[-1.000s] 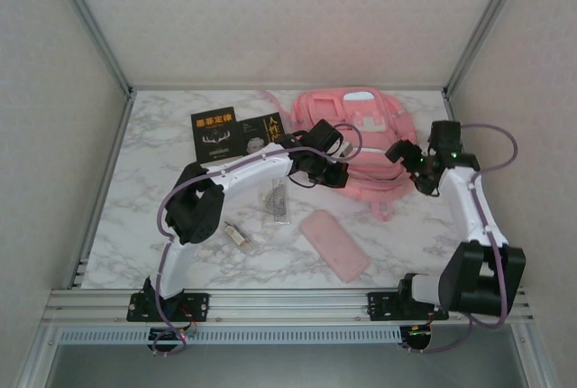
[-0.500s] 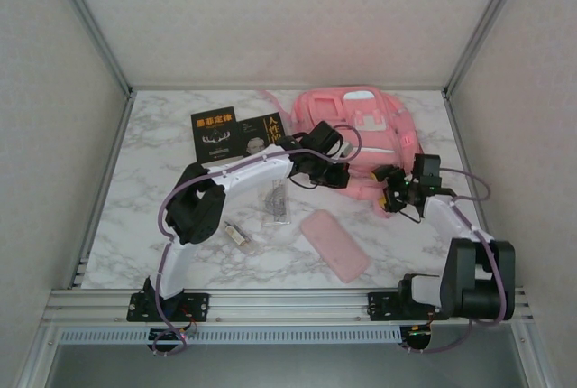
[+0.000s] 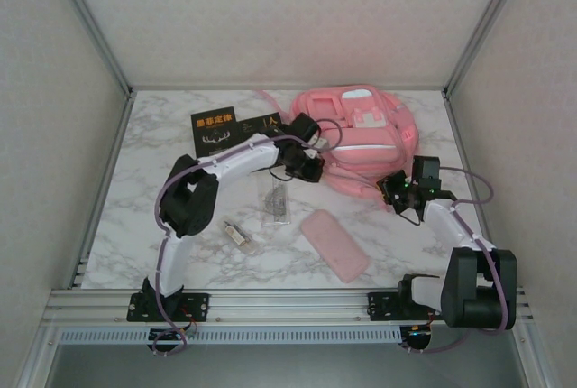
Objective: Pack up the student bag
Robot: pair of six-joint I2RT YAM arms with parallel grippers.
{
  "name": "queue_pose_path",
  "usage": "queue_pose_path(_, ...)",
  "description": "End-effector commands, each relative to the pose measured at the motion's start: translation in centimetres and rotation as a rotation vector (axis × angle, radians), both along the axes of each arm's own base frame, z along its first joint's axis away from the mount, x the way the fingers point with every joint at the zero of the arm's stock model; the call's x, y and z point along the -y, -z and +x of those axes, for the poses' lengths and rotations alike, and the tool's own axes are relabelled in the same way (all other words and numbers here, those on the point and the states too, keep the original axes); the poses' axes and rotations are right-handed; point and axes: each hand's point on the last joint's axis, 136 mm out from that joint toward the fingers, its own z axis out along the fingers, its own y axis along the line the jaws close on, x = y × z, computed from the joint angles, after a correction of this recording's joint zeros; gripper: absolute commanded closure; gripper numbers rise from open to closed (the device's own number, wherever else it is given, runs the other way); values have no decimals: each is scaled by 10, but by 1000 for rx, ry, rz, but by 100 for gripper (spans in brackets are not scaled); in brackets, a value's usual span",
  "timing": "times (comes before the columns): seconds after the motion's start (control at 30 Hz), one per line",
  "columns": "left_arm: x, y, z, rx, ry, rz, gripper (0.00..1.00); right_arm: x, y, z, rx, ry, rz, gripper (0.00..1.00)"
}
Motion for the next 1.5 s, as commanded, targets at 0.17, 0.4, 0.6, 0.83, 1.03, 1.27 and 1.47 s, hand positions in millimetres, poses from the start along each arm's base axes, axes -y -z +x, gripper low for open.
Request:
queue_pose_path(0.17, -80, -3, 119, 263, -244, 185, 100, 7, 0, -3, 16, -16, -56, 100)
queue_pose_path(0.4, -72, 7, 169, 352, -373, 173, 100, 7, -7, -5, 27, -26, -63, 100)
queue_pose_path(0.6, -58, 0, 161, 298, -369, 87, 77, -15, -39, 5, 129, -135, 8, 77)
queue_pose_path(0.83, -90, -31, 125, 304, -421, 94, 31, -40, -94, 7, 183, -308, -33, 23)
queue_pose_path(1.03, -135, -43, 95, 297, -522, 70, 9, -73, -122, 31, 230, -441, -101, 19)
queue_pose_path(1.27, -176, -25, 79, 232, -623, 34, 7, -150, -120, 60, 234, -628, -119, 24)
queue_pose_path(1.47, -185, -5, 83, 147, -705, -83, 7, -212, -80, 94, 205, -768, -180, 47)
